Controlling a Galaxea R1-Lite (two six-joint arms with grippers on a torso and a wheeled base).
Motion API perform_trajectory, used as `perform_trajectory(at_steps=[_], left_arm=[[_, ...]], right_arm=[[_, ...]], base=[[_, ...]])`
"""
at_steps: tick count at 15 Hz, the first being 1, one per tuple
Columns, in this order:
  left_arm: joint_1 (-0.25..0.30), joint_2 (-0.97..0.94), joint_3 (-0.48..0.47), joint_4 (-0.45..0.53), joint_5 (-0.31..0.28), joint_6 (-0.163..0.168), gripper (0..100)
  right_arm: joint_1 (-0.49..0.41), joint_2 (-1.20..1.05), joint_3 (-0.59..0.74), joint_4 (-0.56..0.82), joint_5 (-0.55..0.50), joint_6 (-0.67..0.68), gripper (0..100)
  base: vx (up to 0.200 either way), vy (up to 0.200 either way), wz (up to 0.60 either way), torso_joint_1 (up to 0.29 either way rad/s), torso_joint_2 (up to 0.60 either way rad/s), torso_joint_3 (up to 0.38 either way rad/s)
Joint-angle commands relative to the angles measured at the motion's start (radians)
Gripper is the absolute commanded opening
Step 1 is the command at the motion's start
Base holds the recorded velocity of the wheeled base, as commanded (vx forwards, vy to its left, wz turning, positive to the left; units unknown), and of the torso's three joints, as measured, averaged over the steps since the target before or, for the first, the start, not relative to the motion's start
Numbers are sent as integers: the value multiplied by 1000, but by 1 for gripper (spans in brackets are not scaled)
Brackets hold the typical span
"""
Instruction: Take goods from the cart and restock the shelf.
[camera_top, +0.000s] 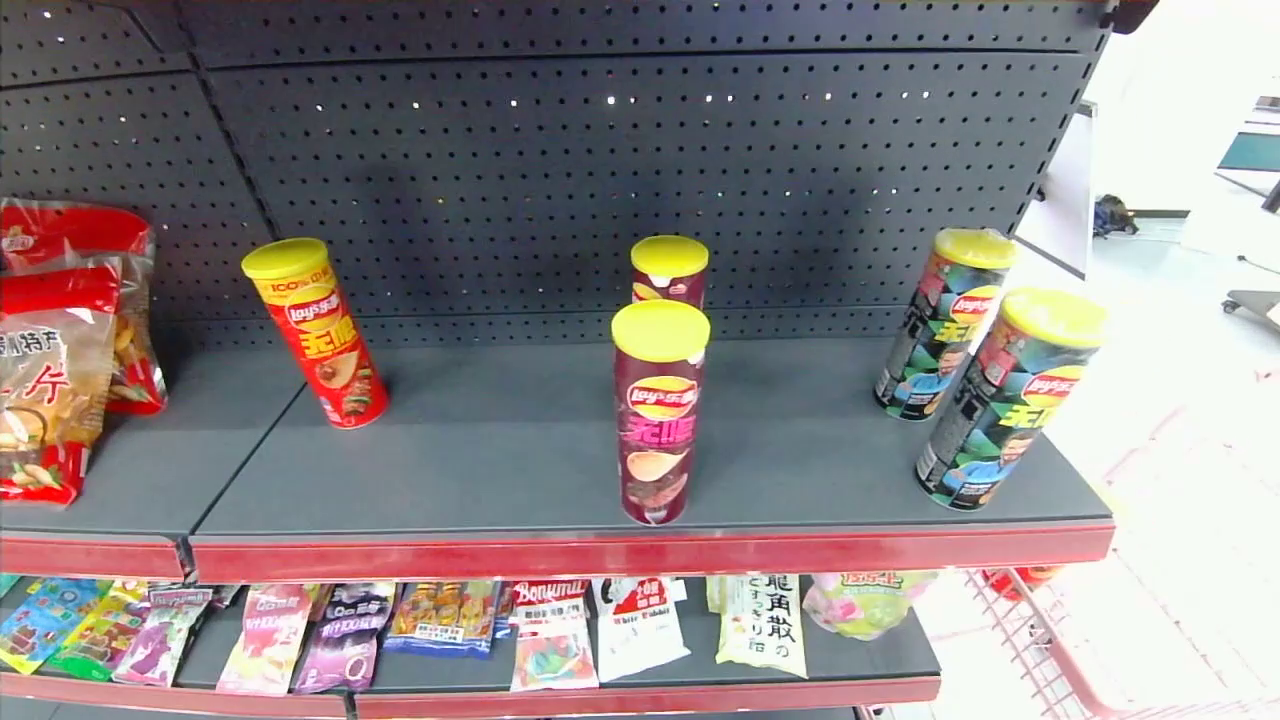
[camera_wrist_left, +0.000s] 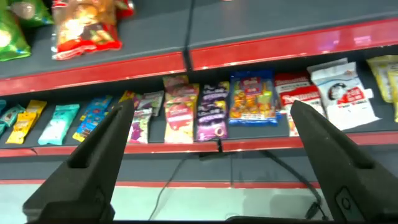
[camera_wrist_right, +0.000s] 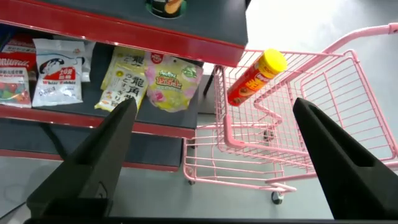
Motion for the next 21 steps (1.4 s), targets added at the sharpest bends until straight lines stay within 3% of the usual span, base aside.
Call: perform_trajectory(at_steps=[1,5,10,14,21], left_arm=[[0,3,0,0,1,2,100],[0,3,0,0,1,15,100],[0,3,2,-2,-1,28,100],[0,3,-1,-2,-16,28,100],[0,3,-4,-45,-56,26,100]], right_arm=[[0,4,1,1,7,-1,100],[0,15,1,1,10,-9,100],[3,16,9,1,13,-17,100],[52,18,4,0,13,-17,100],[55,15,13,0,14,-14,100]], base=[[0,-200,0,2,7,-2],[0,-200,0,1,1,4],[0,0,0,0,0,0],[0,0,-600,-2,0,2],[0,0,-514,3,4,1]])
